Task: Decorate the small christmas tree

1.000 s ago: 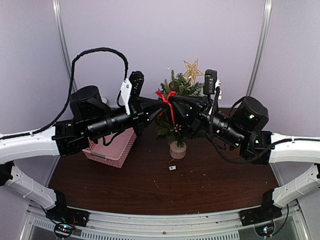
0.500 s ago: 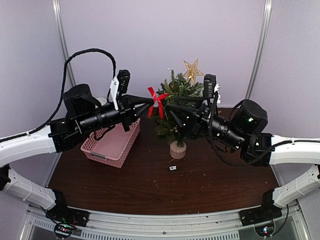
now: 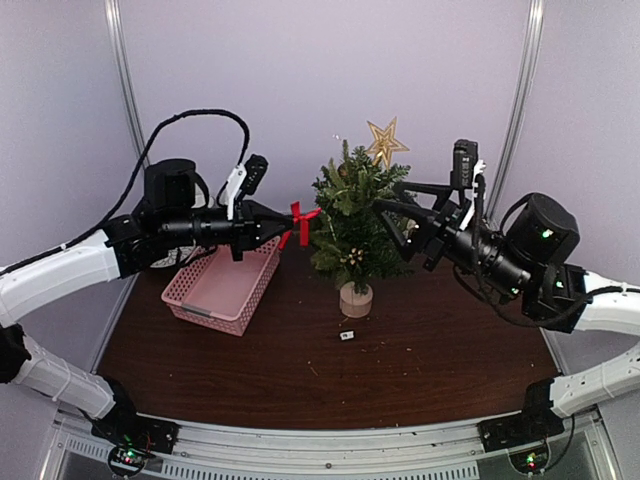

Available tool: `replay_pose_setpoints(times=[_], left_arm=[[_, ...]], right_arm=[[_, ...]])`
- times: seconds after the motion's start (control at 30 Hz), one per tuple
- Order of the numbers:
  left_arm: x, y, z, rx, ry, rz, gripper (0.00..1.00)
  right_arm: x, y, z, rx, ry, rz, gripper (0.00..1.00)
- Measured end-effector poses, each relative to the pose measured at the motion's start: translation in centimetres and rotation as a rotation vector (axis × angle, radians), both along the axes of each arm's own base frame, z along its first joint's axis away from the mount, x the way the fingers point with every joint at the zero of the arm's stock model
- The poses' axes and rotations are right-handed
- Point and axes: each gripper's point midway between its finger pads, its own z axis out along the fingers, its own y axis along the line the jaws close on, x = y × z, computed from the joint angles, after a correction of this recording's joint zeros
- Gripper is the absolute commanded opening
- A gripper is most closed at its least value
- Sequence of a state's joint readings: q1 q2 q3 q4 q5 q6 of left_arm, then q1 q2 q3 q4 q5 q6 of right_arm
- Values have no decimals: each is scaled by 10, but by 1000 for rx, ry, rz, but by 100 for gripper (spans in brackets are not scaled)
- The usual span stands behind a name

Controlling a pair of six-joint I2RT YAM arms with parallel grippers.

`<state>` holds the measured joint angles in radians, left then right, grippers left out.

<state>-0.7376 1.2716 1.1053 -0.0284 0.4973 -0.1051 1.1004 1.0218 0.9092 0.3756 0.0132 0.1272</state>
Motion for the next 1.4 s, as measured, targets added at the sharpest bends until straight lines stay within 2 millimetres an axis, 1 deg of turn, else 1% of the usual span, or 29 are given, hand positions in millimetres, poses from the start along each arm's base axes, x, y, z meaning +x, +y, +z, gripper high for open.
replay_pose_setpoints(times=[0.13,0.2,0.3,0.43,0.67,0.93,1.0,1.27,1.4], left_arm=[[7,-13,-15,72,40,-50,0],[11,-18,-20,96,56,-61,0],[18,-24,-25,129,76,-61,0],[30,-31,-26,156,91,-45,0],[45,-29,-40,205,124,8,0],[52,-19,-56,265,161,56,0],[54,-20,-55,271,166,59,0],[62,-30,-44,256,160,44,0],[67,-36,-43,255,163,37,0]], right_arm=[[4,-16,1,-14,-1,-49,72],[5,-20,0,-22,2,-63,72],[7,-24,-2,-38,7,-76,72],[8,-24,-7,-57,13,-82,72],[10,-24,-13,-79,20,-86,71],[9,-25,-14,-86,19,-87,71],[9,-25,-14,-86,19,-87,71],[10,-25,-15,-92,19,-90,71],[10,-26,-16,-93,19,-90,71]])
